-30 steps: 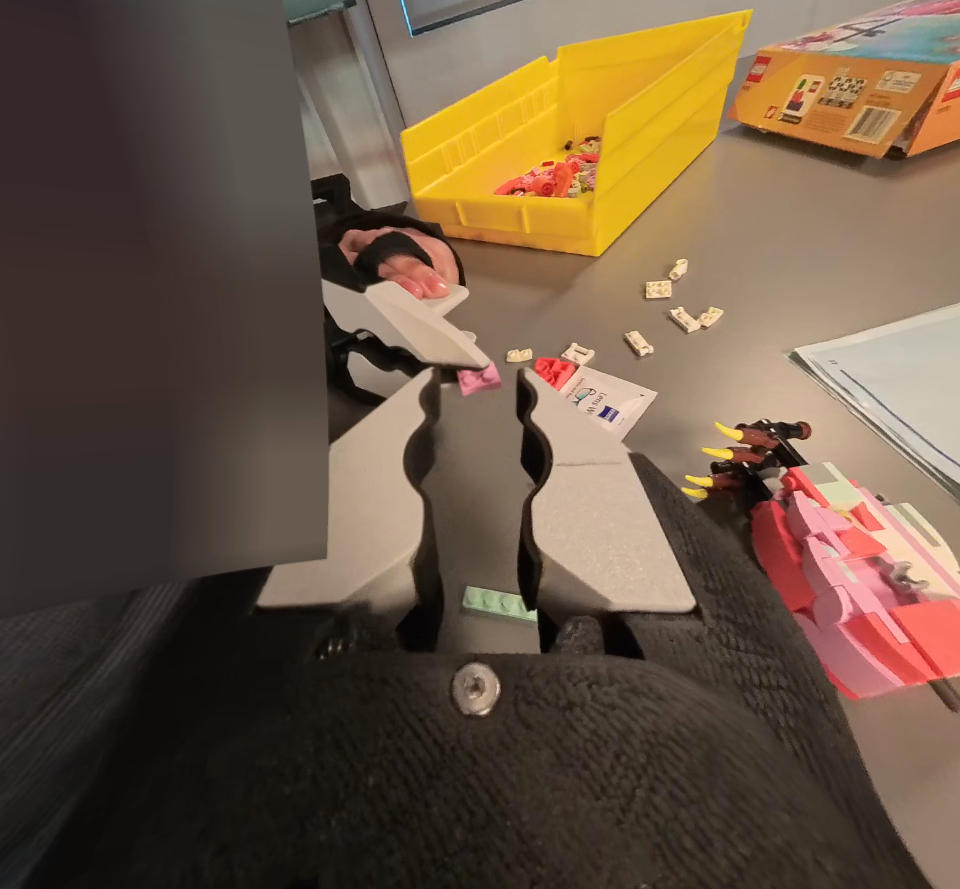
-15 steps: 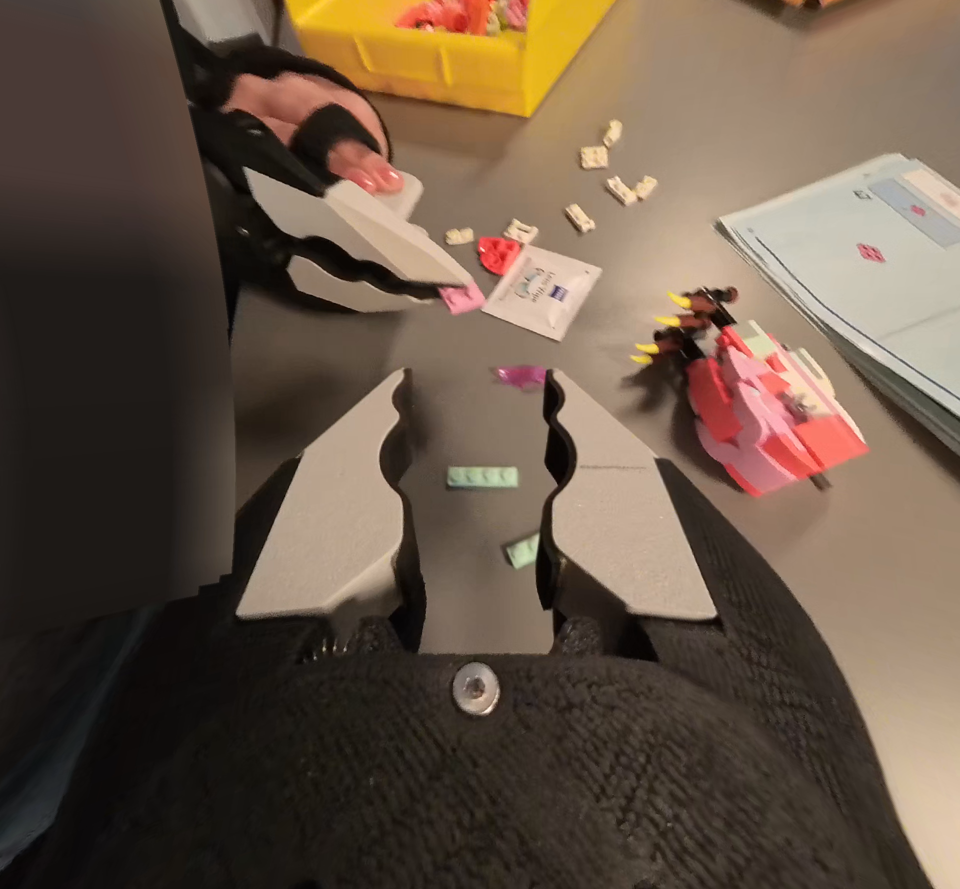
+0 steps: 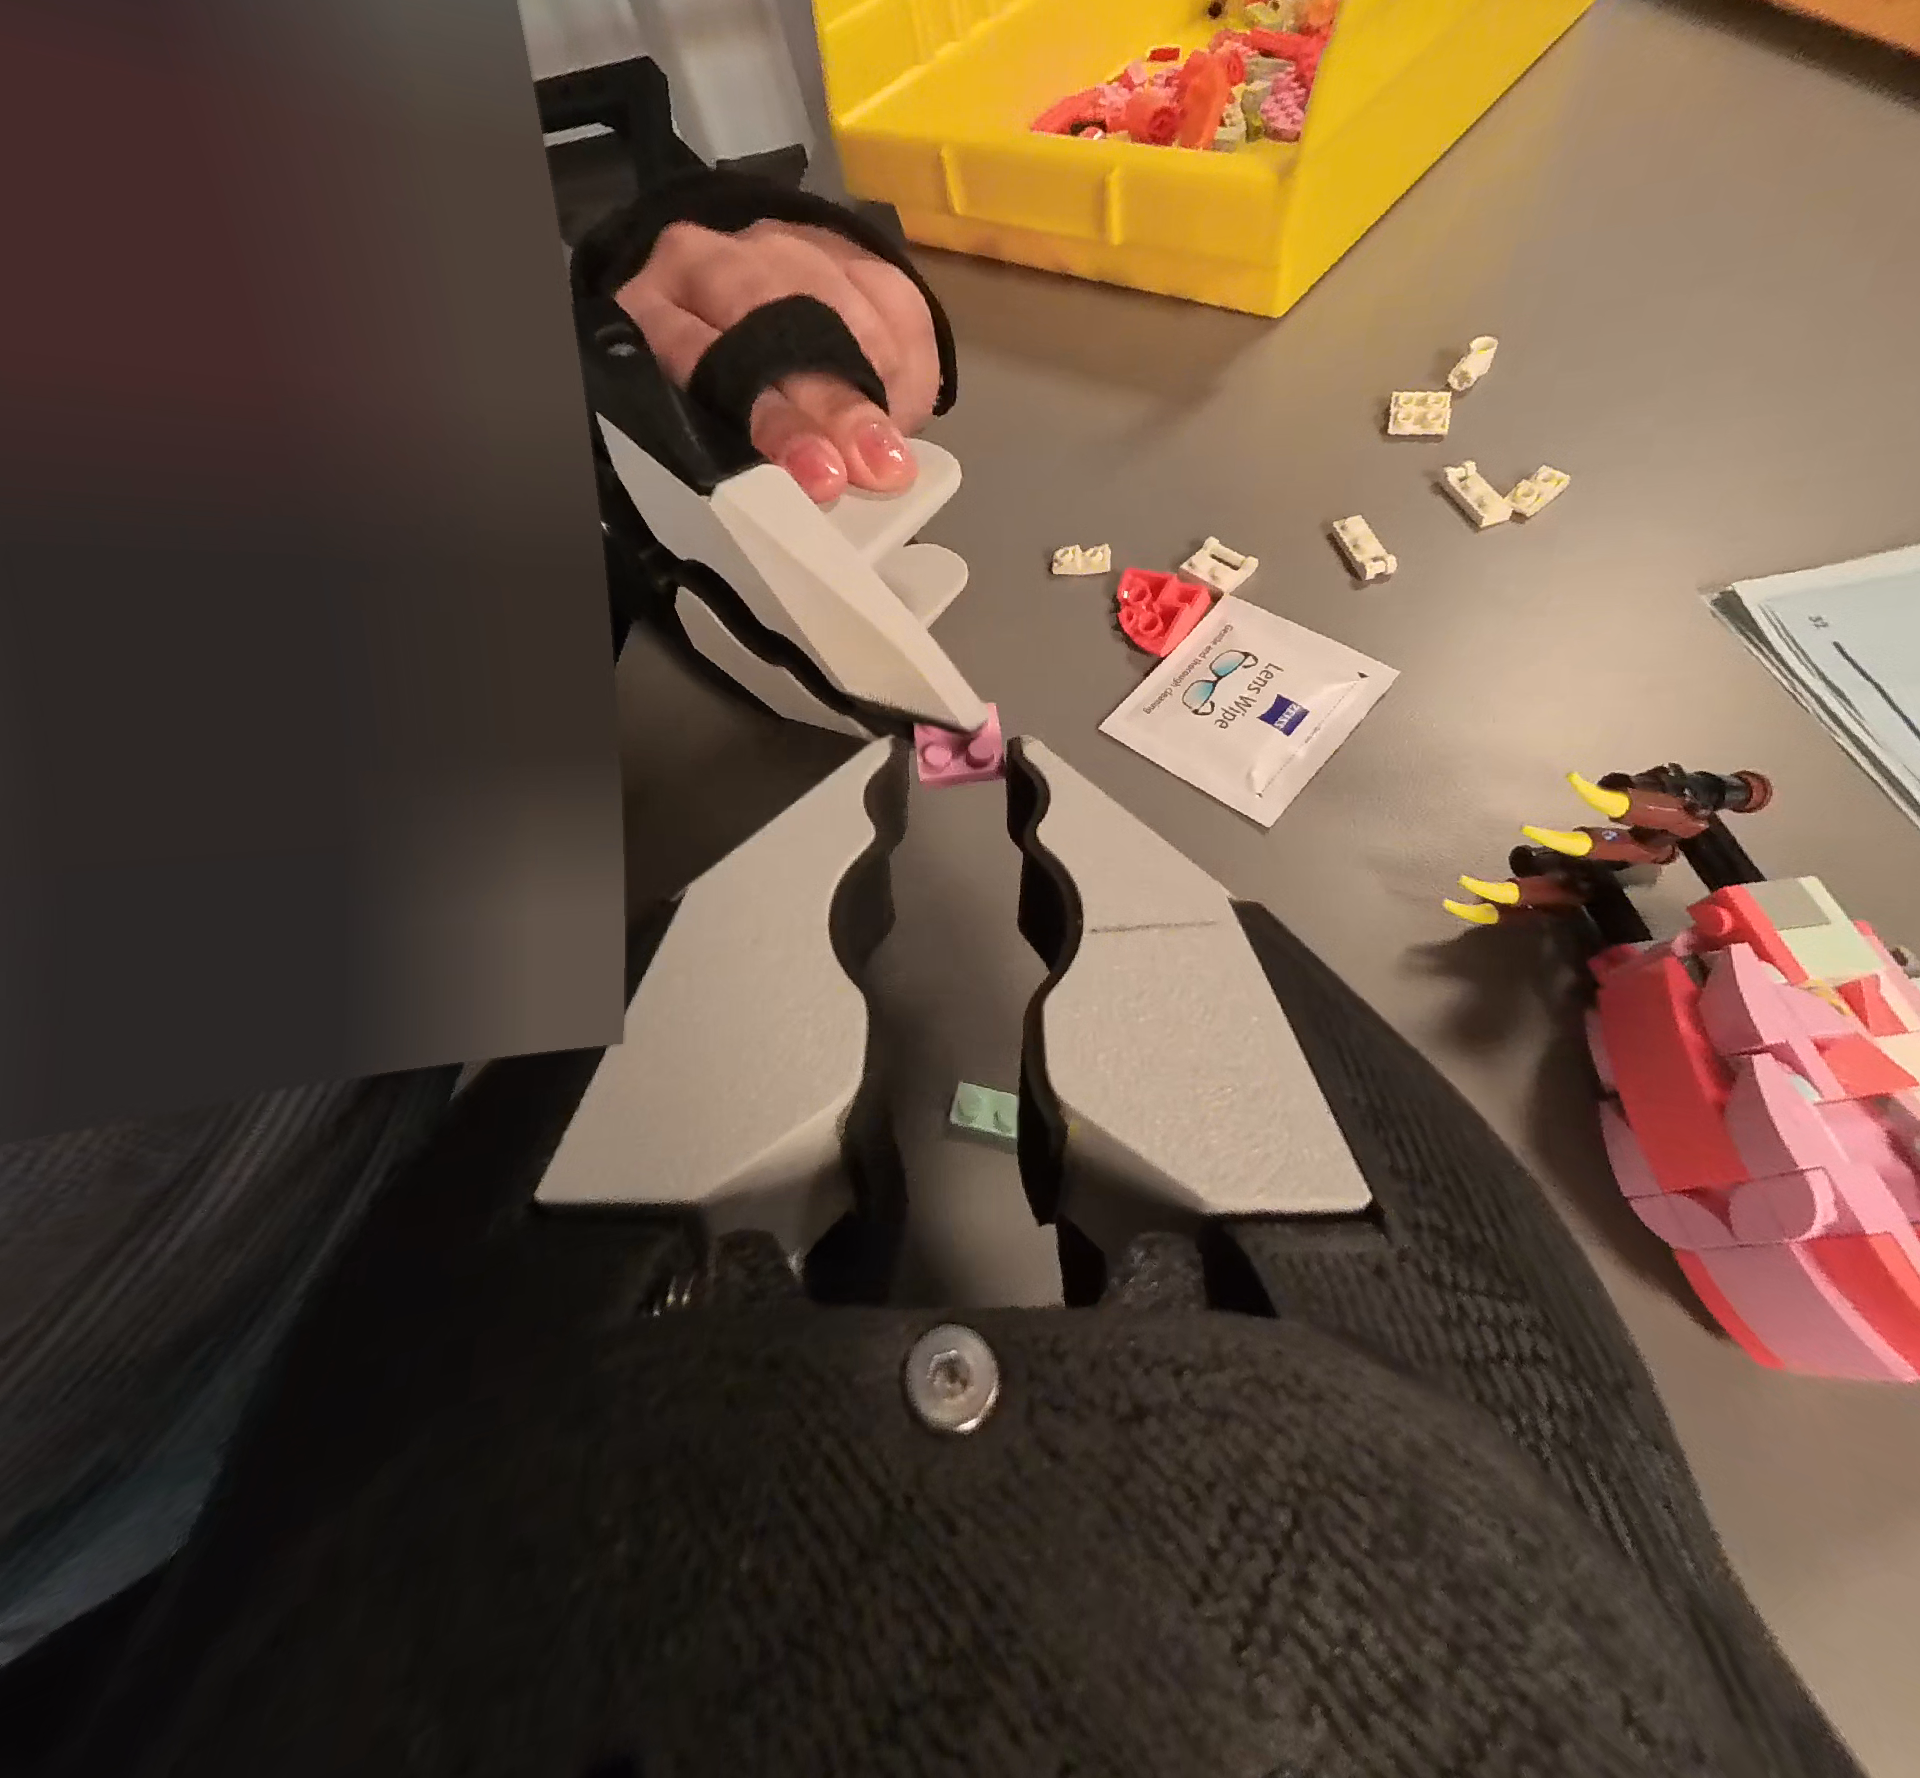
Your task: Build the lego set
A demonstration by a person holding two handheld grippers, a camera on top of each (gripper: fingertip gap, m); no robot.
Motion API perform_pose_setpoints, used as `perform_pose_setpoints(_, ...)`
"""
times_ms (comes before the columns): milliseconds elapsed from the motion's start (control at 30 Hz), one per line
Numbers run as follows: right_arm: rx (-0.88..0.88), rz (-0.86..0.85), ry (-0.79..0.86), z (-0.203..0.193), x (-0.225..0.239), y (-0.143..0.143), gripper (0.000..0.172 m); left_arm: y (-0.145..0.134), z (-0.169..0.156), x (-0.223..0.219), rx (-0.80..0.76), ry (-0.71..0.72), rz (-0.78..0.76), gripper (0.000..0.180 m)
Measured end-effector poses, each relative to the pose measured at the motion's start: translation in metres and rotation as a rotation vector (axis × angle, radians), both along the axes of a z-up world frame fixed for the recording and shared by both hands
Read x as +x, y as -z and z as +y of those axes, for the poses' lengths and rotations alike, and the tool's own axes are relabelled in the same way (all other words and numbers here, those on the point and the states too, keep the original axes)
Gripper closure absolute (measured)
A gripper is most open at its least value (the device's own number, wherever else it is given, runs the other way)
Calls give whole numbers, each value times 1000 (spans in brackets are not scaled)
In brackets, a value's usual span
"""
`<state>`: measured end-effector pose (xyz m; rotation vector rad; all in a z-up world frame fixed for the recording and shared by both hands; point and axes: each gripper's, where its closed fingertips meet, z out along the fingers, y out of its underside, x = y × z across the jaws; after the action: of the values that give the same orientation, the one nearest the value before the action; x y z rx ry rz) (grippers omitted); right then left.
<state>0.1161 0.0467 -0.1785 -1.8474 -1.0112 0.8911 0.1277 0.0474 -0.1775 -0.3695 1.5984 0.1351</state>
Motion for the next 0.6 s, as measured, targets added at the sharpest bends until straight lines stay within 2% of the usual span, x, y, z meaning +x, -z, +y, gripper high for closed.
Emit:
perform_pose_setpoints(67,10,-9,0,1,0,0,149,-2,1,0,3,-3,-9,177)
perform_pose_setpoints(133,19,-21,-4,1,0,1,157,-2,1,-1,4,-3,-11,177)
perform_pose_setpoints(600,14,-6,-25,0,1,-3,157,-7,1,-3,13,-2,-53,177)
